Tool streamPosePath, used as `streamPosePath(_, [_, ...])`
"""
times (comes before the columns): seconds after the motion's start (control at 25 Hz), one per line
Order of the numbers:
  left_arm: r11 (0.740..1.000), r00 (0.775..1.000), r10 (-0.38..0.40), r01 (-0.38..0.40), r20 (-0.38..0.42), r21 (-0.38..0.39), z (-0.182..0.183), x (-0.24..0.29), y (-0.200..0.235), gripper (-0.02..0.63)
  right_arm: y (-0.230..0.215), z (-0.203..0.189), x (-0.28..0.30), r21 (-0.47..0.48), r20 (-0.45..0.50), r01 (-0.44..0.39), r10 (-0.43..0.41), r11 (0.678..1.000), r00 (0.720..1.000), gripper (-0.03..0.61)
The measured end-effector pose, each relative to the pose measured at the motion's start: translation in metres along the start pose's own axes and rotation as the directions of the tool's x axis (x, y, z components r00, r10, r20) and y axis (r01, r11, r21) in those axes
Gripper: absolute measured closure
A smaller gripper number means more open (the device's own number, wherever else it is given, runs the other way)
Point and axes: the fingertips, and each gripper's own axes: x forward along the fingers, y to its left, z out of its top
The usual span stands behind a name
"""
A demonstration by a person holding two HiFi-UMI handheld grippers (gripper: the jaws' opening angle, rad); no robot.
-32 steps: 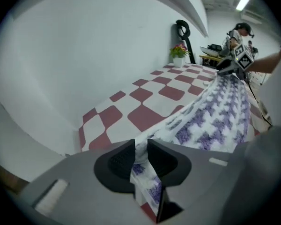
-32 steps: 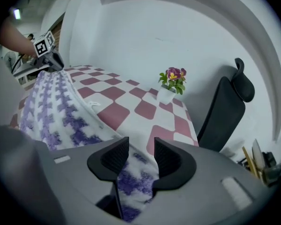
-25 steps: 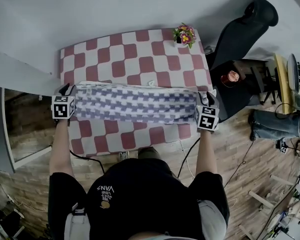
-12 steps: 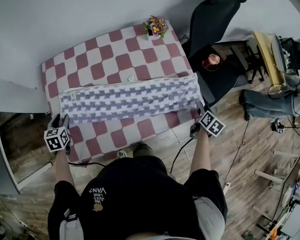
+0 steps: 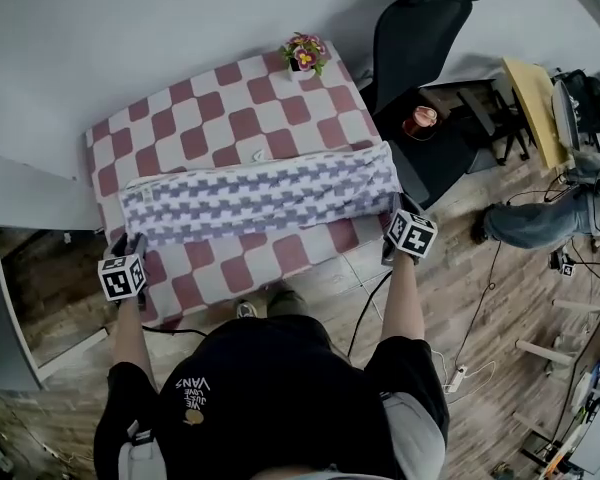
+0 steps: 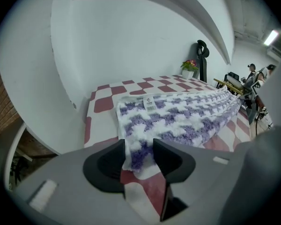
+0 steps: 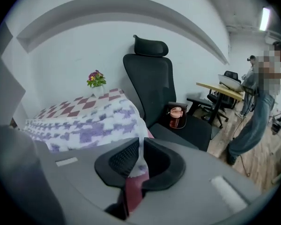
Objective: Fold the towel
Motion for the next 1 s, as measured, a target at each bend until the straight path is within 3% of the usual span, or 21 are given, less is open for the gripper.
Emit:
streamPosePath(0.28, [1.000,1.000,0.003,-0.003,-0.014,-0.006,-0.006,0.004,0.003,0.451,-0.018,-0.017,-0.037,0.129,0.103,-0.091,0.078,0.987,0.992,0.546])
streamPosePath(0.48, [1.000,1.000,0.003,-0.003,-0.025,0.000,-0.007,0.009,0.005,0.451,-0.027,-0.045,-0.030,0.179,0.055,-0.079,0.070,0.981,0.996,0.546])
streamPosePath(0.6, [1.000,1.000,0.000,0.000,-0.023,-0.008,-0.008,0.010,0.005,0.451,-0.031,-0.053,-0.025,0.288,0.050,-0.062,0.050,0.956,0.998,0.540])
streamPosePath(0.68, [1.000,1.000,-0.004,0.003,-0.021,-0.013,-0.009,0.009,0.005,0.451,-0.034,-0.055,-0.029,0.425,0.080,-0.068,0.037,0.903,0.996,0.486])
streamPosePath(0.8, [1.000,1.000,-0.007,0.007,-0.009,-0.013,-0.006,0.005,0.006,0.451,-0.030,-0.054,-0.038,0.613,0.159,-0.142,0.054,0.777,0.986,0.454])
streamPosePath(1.0, [1.000,1.000,-0.008,0.009,0.022,-0.021,-0.003,-0.004,0.007,0.451,-0.024,-0.056,-0.035,0.767,0.218,-0.219,0.076,0.603,0.973,0.410])
